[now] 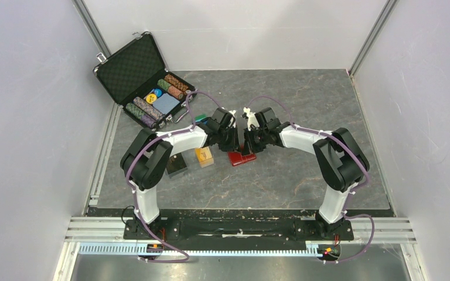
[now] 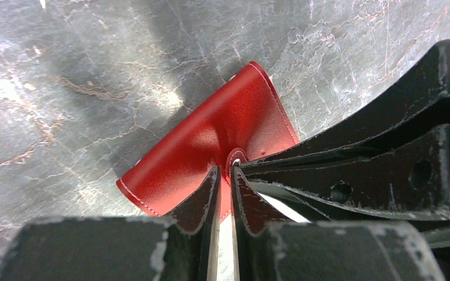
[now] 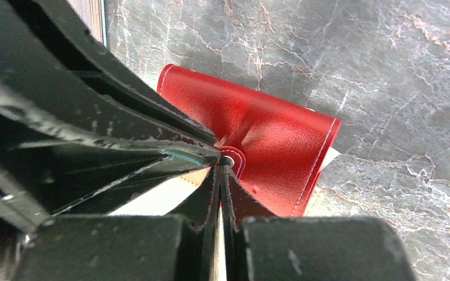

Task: Put the credit cards into the card holder
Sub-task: Close the card holder at the center of the board.

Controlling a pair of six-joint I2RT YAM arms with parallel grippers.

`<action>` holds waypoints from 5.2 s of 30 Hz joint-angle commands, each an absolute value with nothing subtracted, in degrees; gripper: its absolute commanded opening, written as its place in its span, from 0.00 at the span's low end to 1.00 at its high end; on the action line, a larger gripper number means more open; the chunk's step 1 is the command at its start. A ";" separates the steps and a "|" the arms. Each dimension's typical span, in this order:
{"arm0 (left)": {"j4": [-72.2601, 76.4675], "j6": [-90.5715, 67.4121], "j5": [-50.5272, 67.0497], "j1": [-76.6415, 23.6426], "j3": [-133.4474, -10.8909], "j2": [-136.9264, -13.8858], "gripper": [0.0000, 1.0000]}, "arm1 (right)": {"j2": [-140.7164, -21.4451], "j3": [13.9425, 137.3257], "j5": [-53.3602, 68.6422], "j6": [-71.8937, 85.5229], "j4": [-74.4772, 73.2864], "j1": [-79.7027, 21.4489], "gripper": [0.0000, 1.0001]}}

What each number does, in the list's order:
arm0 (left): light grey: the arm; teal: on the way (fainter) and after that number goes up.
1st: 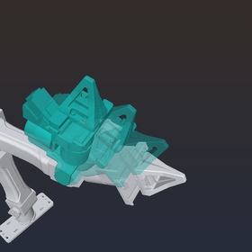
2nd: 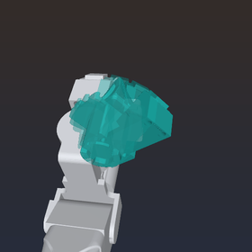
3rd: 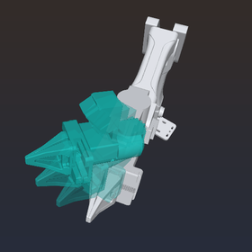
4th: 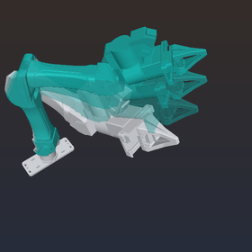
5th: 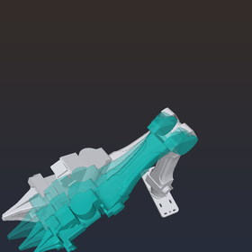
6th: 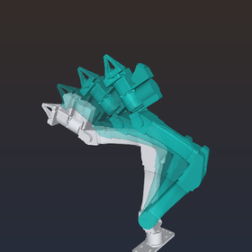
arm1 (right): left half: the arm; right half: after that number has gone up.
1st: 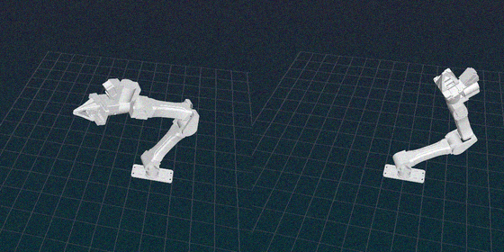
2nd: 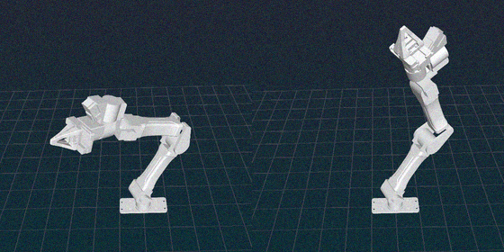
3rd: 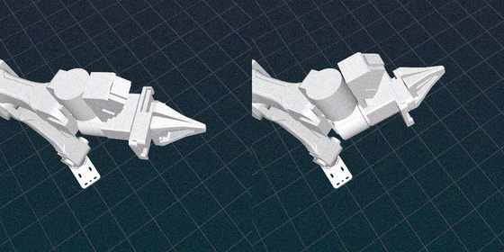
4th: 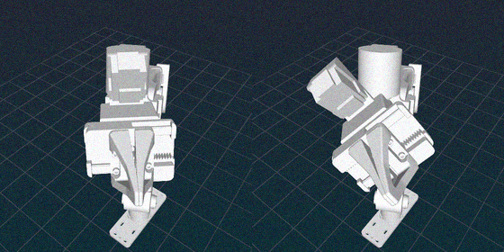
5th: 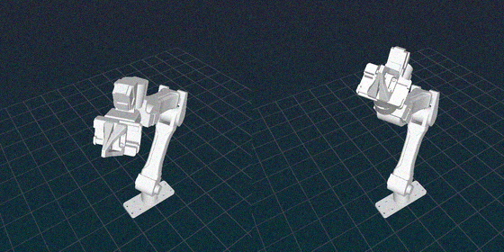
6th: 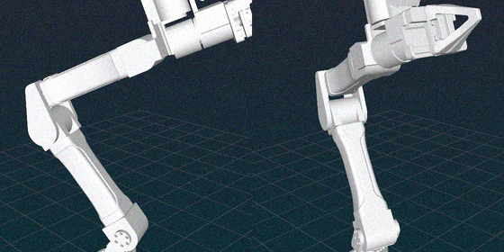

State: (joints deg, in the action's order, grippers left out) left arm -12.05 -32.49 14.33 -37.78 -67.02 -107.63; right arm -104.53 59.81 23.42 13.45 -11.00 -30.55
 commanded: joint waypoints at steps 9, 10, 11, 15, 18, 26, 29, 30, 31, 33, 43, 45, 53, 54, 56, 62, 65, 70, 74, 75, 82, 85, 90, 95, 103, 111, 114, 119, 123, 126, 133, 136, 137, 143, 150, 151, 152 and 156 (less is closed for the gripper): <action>-9.19 -31.74 20.77 -38.23 -67.29 -111.04 0.03 | -110.62 58.51 16.86 10.93 -14.74 -31.29 0.00; -8.78 -31.98 21.14 -38.23 -67.09 -111.17 0.02 | -110.53 58.57 17.17 10.90 -14.50 -31.33 0.00; -8.53 -32.27 21.14 -38.20 -66.95 -111.16 0.02 | -110.33 58.67 17.54 10.90 -14.36 -31.25 0.00; -12.16 -32.44 16.33 -38.14 -67.36 -110.55 0.02 | -109.08 58.46 17.66 11.16 -13.53 -31.24 0.00; -15.74 -32.82 12.85 -38.14 -68.38 -110.85 0.02 | -110.21 59.34 15.48 11.41 -14.83 -31.27 0.00; -20.79 -34.08 10.80 -38.32 -68.51 -114.40 0.02 | -114.17 60.05 10.06 11.84 -19.97 -32.47 0.00; -21.94 -33.91 9.96 -38.58 -68.39 -115.36 0.02 | -115.21 59.83 9.24 11.88 -20.89 -33.04 0.00; -22.05 -33.89 9.73 -38.67 -68.25 -115.65 0.02 | -115.43 59.77 8.86 12.00 -21.26 -33.18 0.00; -22.19 -33.91 9.46 -38.72 -68.28 -115.96 0.02 | -115.61 59.64 8.11 12.07 -21.50 -33.14 0.00; -22.98 -33.79 8.84 -38.85 -68.78 -116.68 0.02 | -115.98 59.20 7.29 12.23 -22.08 -33.13 0.00; -17.15 -31.98 16.62 -37.86 -70.33 -111.96 0.27 | -109.96 58.23 18.25 9.71 -16.88 -32.94 0.00; -14.86 -32.48 19.81 -36.15 -70.89 -109.60 0.37 | -107.26 58.24 21.00 9.54 -15.51 -32.79 0.00; -20.91 -28.78 17.64 -32.26 -77.45 -111.71 0.49 | -101.60 59.08 24.13 11.13 -14.48 -31.58 0.00; -21.09 -28.42 17.66 -32.26 -77.68 -112.69 0.49 | -101.31 59.21 24.35 11.57 -14.48 -31.20 0.00; -20.91 -28.17 17.82 -32.26 -77.54 -114.66 0.49 | -100.16 58.98 25.32 12.54 -14.24 -30.23 0.00; -19.57 -29.73 20.23 -32.66 -74.15 -116.48 0.44 | -96.03 57.89 27.69 14.66 -14.24 -26.66 0.00; -18.56 -32.09 20.14 -33.19 -70.52 -114.51 0.42 | -94.11 56.71 28.48 15.40 -14.88 -24.70 0.00; -18.33 -37.35 19.12 -35.14 -65.55 -110.31 0.41 | -92.16 54.20 27.87 13.97 -20.46 -22.78 0.00; -20.62 -40.62 17.98 -36.60 -63.30 -108.02 0.40 | -90.91 50.25 26.70 13.25 -22.93 -22.67 0.00; -21.05 -41.38 18.08 -36.73 -62.84 -107.41 0.40 | -90.79 49.62 26.30 13.28 -23.19 -22.63 0.00; -22.19 -43.92 19.83 -37.35 -59.79 -104.27 0.42 | -96.95 50.46 27.58 13.71 -20.21 -22.62 0.00; -21.94 -44.29 20.39 -37.53 -59.51 -103.82 0.43 | -100.63 54.68 29.61 14.09 -18.89 -22.68 0.00; -20.78 -43.76 19.97 -37.53 -59.78 -103.34 0.49 | -105.06 59.59 30.54 14.14 -17.58 -23.91 0.00; -22.55 -41.12 17.29 -37.53 -61.90 -100.92 0.54 | -103.94 59.74 26.73 12.73 -18.88 -23.81 0.00; -16.34 -41.54 21.76 -37.53 -60.79 -97.95 0.48 | -98.63 60.14 23.00 10.20 -22.45 -23.69 0.00; -11.51 -42.24 27.97 -37.87 -61.89 -100.59 0.41 | -95.13 59.30 25.39 10.05 -23.58 -23.77 0.00; -11.40 -42.10 28.12 -38.28 -63.30 -103.15 0.38 | -94.97 58.83 26.40 10.47 -23.39 -23.80 0.00; -11.66 -41.86 29.09 -39.28 -65.43 -106.81 0.29 | -94.45 57.77 27.79 11.92 -22.15 -24.24 0.00; -12.57 -40.98 28.53 -39.60 -66.09 -107.22 0.15 | -94.55 57.09 27.55 11.88 -21.93 -24.71 0.00; -12.65 -40.96 28.71 -39.57 -66.20 -107.40 0.15 | -94.62 56.78 27.67 12.04 -21.70 -24.77 0.00; -11.06 -41.41 29.45 -39.55 -65.65 -106.45 0.11 | -94.67 56.61 28.21 12.20 -21.32 -25.70 0.00; -11.57 -41.24 28.69 -39.61 -65.89 -106.33 0.02 | -94.28 56.64 28.47 12.54 -20.91 -26.20 0.00; -12.30 -40.83 28.08 -39.55 -66.17 -106.26 0.02 | -94.18 56.69 28.52 12.47 -20.92 -26.25 0.00; -17.39 -38.27 25.19 -40.19 -68.79 -106.60 0.02 | -94.34 56.95 29.68 12.49 -20.47 -26.94 0.00; -22.85 -35.56 20.73 -41.57 -71.60 -106.68 0.02 | -95.16 56.82 30.12 12.98 -19.86 -28.11 0.00; -23.38 -35.48 20.29 -41.66 -71.71 -106.79 0.02 | -95.26 56.80 30.12 13.05 -19.77 -28.21 0.00; -23.57 -35.51 20.00 -41.66 -71.67 -106.78 0.02 | -95.35 56.86 30.06 13.08 -19.77 -28.25 0.00; -24.30 -35.77 19.00 -41.65 -71.61 -106.86 0.02 | -95.84 56.95 29.84 13.28 -19.59 -28.51 0.00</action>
